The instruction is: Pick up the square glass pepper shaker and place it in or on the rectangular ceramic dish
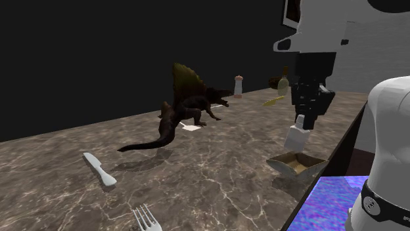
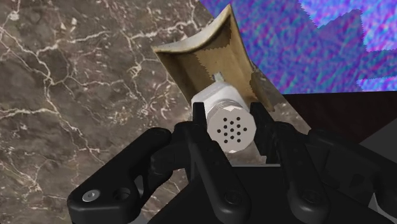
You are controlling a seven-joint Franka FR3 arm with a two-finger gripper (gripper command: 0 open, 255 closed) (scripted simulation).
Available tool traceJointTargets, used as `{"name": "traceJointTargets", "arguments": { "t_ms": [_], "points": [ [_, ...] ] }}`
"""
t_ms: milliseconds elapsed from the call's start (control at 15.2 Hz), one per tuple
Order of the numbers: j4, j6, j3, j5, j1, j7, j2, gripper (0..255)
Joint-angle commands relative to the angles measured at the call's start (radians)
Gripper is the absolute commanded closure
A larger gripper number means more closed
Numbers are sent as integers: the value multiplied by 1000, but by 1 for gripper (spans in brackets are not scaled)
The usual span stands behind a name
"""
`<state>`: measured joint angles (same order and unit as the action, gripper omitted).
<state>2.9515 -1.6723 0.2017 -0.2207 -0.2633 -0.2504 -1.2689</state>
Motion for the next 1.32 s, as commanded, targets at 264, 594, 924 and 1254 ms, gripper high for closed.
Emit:
{"name": "traceJointTargets", "arguments": {
  "t_ms": [264, 594, 924, 1254],
  "points": [
    [47, -40, 13, -14, -10, -2, -6, 255],
    [46, -40, 13, -14, -10, -2, -6, 255],
    [46, -40, 13, -14, -10, -2, -6, 0],
    [-87, 68, -19, 21, 15, 1, 19, 0]
  ]
}}
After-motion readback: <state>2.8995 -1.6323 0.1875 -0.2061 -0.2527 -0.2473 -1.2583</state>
